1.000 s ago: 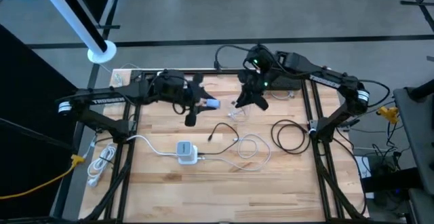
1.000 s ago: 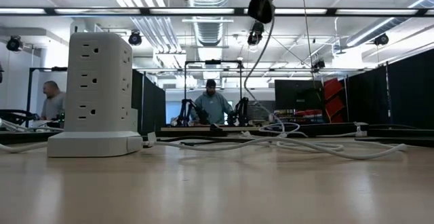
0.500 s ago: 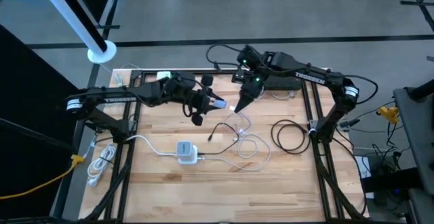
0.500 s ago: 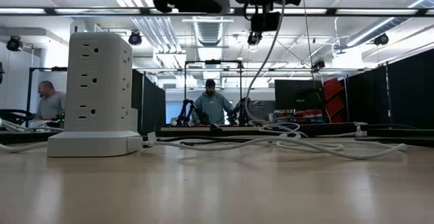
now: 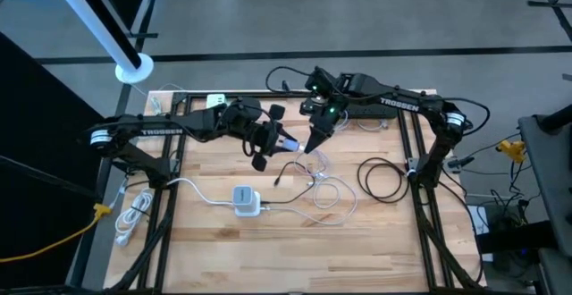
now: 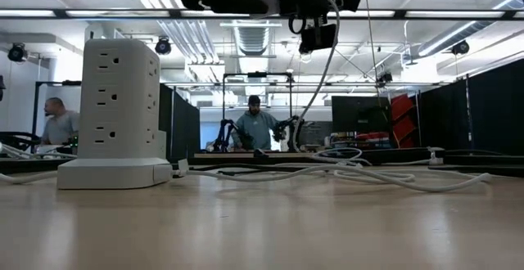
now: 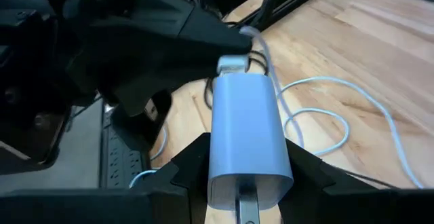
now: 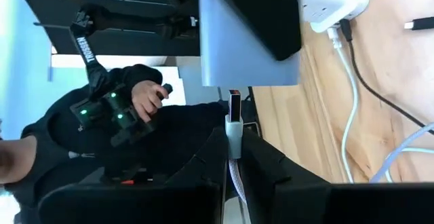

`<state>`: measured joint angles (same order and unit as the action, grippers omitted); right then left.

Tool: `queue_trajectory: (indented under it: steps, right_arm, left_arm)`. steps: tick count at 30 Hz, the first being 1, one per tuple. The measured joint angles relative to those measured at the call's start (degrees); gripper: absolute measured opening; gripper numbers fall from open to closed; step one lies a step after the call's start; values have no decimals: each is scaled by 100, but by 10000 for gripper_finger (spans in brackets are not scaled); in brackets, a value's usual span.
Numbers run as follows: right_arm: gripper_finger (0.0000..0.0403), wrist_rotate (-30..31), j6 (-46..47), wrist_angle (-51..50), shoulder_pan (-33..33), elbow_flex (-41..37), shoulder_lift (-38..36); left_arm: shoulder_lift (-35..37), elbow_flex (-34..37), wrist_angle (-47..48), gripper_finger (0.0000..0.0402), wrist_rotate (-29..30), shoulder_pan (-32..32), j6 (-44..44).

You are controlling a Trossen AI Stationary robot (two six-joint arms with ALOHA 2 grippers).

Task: Insert USB
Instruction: Insert the left white charger cable into the purple charger adapter

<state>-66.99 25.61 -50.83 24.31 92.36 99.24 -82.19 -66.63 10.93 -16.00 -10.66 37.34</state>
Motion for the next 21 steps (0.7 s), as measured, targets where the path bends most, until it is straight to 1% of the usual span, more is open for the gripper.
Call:
queue_trajectory:
  steps: [13,21]
  right_arm:
    - [14,404,43,39,-200,0,26]
    - [14,423,225,97,-297,0,26]
  left_arm:
    - [-18,0,9,118,-303,-4,-137]
    - [-18,0,7,118,-309,-4,-163]
